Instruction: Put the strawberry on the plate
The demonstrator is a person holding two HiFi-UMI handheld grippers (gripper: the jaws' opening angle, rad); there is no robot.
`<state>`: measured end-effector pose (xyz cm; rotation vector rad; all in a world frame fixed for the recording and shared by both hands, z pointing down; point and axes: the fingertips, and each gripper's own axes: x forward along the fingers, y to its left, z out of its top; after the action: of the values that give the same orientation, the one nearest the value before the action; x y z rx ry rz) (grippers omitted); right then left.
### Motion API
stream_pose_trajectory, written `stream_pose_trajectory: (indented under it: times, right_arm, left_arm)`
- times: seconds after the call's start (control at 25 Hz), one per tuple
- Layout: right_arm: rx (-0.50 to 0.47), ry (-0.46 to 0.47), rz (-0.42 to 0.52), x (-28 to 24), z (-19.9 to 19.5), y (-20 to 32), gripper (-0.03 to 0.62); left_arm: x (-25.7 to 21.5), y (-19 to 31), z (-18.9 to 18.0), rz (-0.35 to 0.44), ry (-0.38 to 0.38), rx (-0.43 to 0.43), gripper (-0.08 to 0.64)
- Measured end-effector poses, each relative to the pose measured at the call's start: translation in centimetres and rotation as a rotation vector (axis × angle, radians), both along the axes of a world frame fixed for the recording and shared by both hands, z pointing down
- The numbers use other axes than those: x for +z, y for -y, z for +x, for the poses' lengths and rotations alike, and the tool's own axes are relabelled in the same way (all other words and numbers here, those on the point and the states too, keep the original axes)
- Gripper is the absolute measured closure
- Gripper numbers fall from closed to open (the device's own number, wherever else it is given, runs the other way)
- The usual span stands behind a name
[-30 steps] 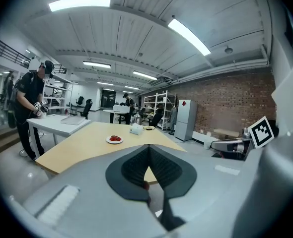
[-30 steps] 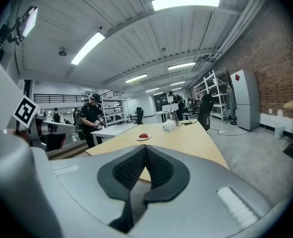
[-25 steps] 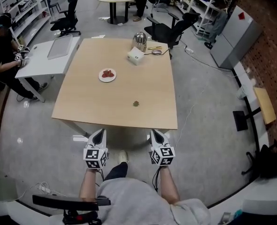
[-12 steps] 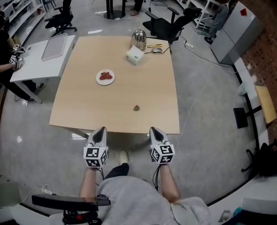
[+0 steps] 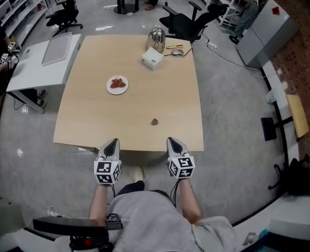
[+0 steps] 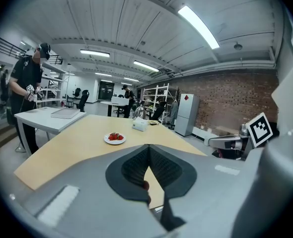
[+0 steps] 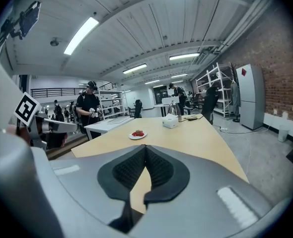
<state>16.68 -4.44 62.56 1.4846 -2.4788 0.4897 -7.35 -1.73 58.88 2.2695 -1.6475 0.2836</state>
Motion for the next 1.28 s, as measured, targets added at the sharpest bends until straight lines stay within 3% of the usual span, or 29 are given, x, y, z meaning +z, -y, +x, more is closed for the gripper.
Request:
stream_pose_trajectory:
  times: [0.8, 1.28]
  right_arm:
    - [-0.047, -0.071, -0.057, 5.2, -2.6, 5.9, 0.584]
    - [-0.096, -0.11, -0.151, 9.3, -4.1, 8.8, 0.554]
  left_arm:
    - [2.8, 2.3, -1.9, -0.065, 0.01, -0.018, 0.541]
    - [2.8, 3.7, -3.0, -0.073, 0.009, -0.071, 0.541]
